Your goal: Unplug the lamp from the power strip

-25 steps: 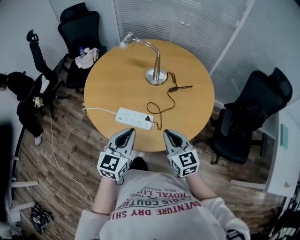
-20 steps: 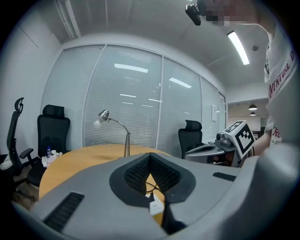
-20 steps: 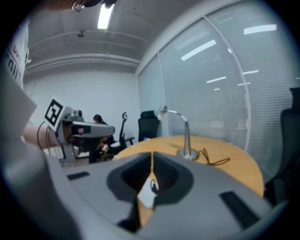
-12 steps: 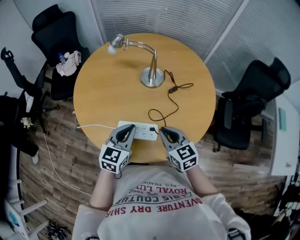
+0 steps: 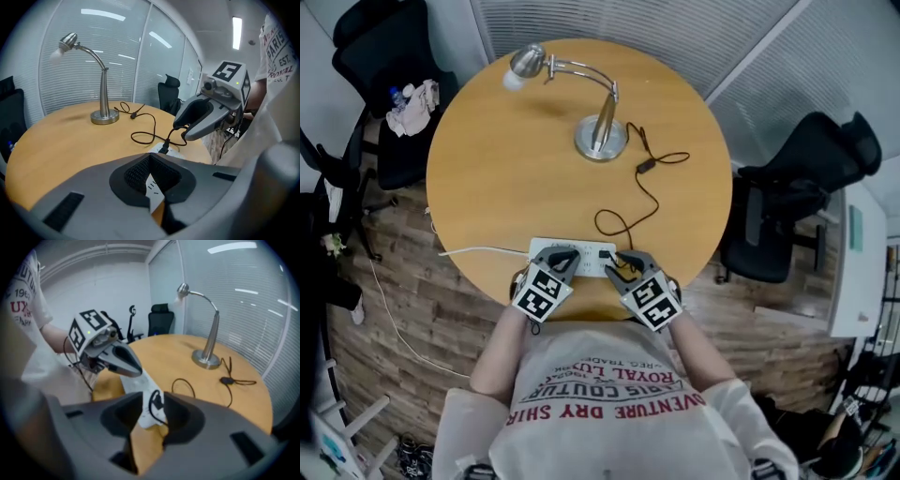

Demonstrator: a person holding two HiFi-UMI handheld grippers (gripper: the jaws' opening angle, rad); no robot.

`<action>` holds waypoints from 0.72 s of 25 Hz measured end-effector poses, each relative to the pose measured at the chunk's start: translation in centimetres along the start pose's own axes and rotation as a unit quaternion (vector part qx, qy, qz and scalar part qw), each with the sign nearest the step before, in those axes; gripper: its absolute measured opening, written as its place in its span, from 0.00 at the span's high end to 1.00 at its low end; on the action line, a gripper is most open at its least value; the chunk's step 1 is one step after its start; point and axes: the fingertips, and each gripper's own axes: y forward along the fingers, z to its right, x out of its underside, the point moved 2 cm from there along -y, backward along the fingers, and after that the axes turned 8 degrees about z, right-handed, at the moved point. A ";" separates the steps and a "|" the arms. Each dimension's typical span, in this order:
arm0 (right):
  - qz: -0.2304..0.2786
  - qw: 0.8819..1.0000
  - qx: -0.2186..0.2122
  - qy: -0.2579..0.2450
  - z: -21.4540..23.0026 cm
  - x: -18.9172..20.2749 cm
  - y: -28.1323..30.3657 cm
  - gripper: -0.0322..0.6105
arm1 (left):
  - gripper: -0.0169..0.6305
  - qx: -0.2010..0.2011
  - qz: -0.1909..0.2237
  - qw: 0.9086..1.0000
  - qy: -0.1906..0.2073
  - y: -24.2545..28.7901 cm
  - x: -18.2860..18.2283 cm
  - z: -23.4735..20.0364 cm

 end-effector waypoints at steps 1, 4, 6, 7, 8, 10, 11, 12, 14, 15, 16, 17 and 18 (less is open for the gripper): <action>-0.015 1.000 -0.004 -0.006 -0.1 0.5 0.6 0.73 | 0.93 0.007 -0.008 1.000 0.003 0.5 0.5 0.0; -0.054 0.998 -0.009 -0.028 -0.1 1.4 2.2 0.73 | 0.93 0.032 -0.035 0.999 0.008 1.6 1.4 0.4; -0.075 0.996 0.000 -0.052 0.3 1.5 3.0 0.72 | 0.93 0.048 -0.049 0.998 0.013 2.3 1.9 0.6; -0.090 0.994 0.003 -0.063 0.5 1.7 3.4 0.72 | 0.93 0.055 -0.056 0.997 0.017 2.7 2.1 0.7; -0.106 0.992 0.003 -0.073 0.6 2.0 3.7 0.72 | 0.93 0.059 -0.063 0.996 0.023 2.9 2.3 0.8; -0.133 0.987 -0.001 -0.092 0.7 2.6 4.3 0.72 | 0.93 0.061 -0.075 0.994 0.045 3.4 2.5 0.9; -0.143 0.984 -0.003 -0.103 0.7 2.9 4.6 0.72 | 0.93 0.060 -0.080 0.993 0.055 3.6 2.6 0.9; -0.152 0.982 -0.006 -0.112 0.7 3.2 4.9 0.72 | 0.93 0.060 -0.085 0.993 0.064 3.8 2.7 0.9; -0.167 0.978 -0.013 -0.126 0.6 3.7 5.3 0.73 | 0.93 0.063 -0.092 0.991 0.072 4.0 2.9 0.9; -0.173 0.976 -0.017 -0.130 0.5 3.8 5.5 0.74 | 0.93 0.067 -0.095 0.991 0.070 4.0 2.9 0.9; -0.178 0.975 -0.021 -0.131 0.5 3.8 5.6 0.75 | 0.93 0.073 -0.098 0.990 0.065 4.1 2.9 0.9; -0.182 0.974 -0.026 -0.131 0.5 3.8 5.6 0.75 | 0.93 0.079 -0.101 0.990 0.061 4.1 2.9 0.8; -0.185 0.974 -0.031 -0.129 0.6 3.7 5.7 0.75 | 0.93 0.085 -0.104 0.989 0.059 4.1 2.9 0.8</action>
